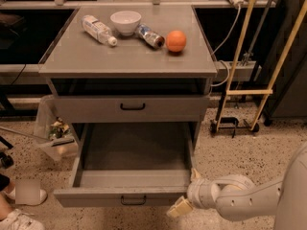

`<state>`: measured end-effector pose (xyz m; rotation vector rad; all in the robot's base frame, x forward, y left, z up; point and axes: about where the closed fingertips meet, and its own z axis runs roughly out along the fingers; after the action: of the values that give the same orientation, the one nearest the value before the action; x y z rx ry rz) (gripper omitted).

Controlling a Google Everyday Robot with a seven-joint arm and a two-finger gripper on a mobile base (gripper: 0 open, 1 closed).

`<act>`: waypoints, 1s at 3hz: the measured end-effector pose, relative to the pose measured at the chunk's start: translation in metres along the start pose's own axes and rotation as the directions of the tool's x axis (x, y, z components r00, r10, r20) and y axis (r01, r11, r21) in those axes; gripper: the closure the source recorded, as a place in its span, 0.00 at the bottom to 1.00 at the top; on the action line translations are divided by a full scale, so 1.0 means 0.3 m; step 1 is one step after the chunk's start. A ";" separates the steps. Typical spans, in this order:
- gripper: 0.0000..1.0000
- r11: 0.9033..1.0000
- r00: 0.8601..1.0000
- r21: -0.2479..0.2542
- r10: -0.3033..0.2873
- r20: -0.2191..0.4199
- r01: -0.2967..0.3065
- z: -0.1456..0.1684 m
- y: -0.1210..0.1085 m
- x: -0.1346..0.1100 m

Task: Open middle drawer

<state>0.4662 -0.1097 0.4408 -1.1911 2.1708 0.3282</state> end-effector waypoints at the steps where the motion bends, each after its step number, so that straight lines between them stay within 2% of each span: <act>1: 0.00 0.999 0.998 0.027 0.024 0.060 -0.026 -0.050 -0.031 0.015; 2: 0.00 0.992 0.984 0.080 0.088 0.157 -0.101 -0.197 -0.121 0.084; 3: 0.00 0.976 0.954 0.128 0.138 0.265 -0.176 -0.413 -0.224 0.152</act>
Offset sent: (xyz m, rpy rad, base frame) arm 0.0033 -0.1642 0.0908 0.3047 -0.1793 -0.2001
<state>0.4530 -0.2386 0.5125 -0.8447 2.0282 0.3575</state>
